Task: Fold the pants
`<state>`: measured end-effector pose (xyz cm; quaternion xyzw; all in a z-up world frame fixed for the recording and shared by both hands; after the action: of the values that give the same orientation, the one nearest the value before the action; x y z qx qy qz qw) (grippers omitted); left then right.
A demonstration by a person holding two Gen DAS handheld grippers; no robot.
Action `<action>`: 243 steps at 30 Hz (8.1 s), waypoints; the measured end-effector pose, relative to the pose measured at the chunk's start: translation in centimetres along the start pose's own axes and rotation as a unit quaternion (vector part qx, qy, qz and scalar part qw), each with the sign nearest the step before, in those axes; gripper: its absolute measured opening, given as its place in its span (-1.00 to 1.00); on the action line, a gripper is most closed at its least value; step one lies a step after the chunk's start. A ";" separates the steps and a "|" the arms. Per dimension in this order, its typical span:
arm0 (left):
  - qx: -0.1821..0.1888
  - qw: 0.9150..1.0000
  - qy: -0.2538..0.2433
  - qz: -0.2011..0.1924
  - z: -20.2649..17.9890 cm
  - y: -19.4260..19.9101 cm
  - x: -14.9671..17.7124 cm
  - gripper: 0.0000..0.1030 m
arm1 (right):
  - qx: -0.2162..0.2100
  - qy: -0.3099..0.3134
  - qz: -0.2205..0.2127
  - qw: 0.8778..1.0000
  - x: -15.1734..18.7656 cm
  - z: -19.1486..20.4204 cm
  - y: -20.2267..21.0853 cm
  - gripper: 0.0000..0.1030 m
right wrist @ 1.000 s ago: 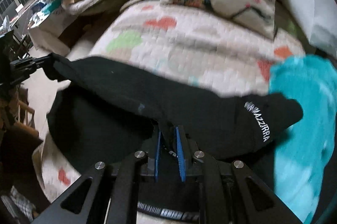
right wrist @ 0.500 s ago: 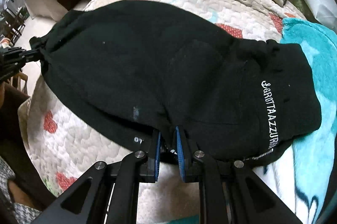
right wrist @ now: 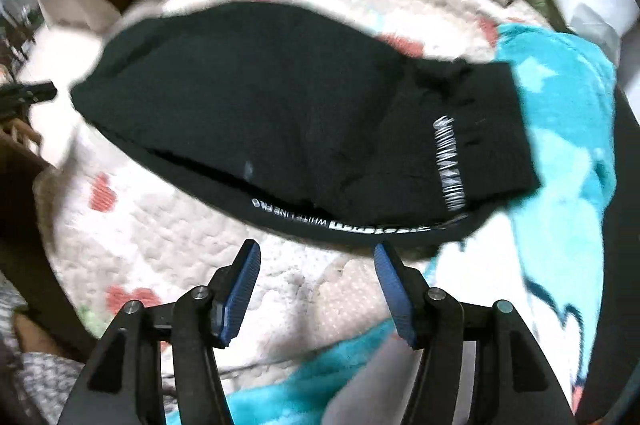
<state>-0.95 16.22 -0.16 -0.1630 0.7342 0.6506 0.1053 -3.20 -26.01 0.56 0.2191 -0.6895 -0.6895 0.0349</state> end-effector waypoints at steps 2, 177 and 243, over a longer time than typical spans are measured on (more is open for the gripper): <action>0.025 0.999 0.033 -0.013 -0.3 0.3 -1.3 -0.22 | -0.005 -0.031 -0.034 0.999 -1.0 -1.7 2.2 0.25; 0.170 0.970 0.157 -0.072 -10.1 -3.0 -4.2 -0.02 | -0.138 -0.359 -0.229 0.894 -2.4 -4.6 0.2 0.05; 0.257 0.946 0.196 -0.008 -3.9 -9.4 -12.9 -0.72 | -0.003 0.083 -0.189 0.978 -13.2 20.1 -5.3 -0.52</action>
<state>14.75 12.72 -3.58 -0.2606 0.8813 0.3942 0.0034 3.03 -2.36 -2.10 0.4020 -0.6282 -0.6651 -0.0387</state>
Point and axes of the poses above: each gripper's, at about its wrist camera, not at the fingertips, and y roughly against the way its jaws point, z to its left, x to its underside, the point moved 3 cm from there along -y, roughly the way its jaws point, and after that the axes turned 4 degrees about y, right-handed, at the moved point
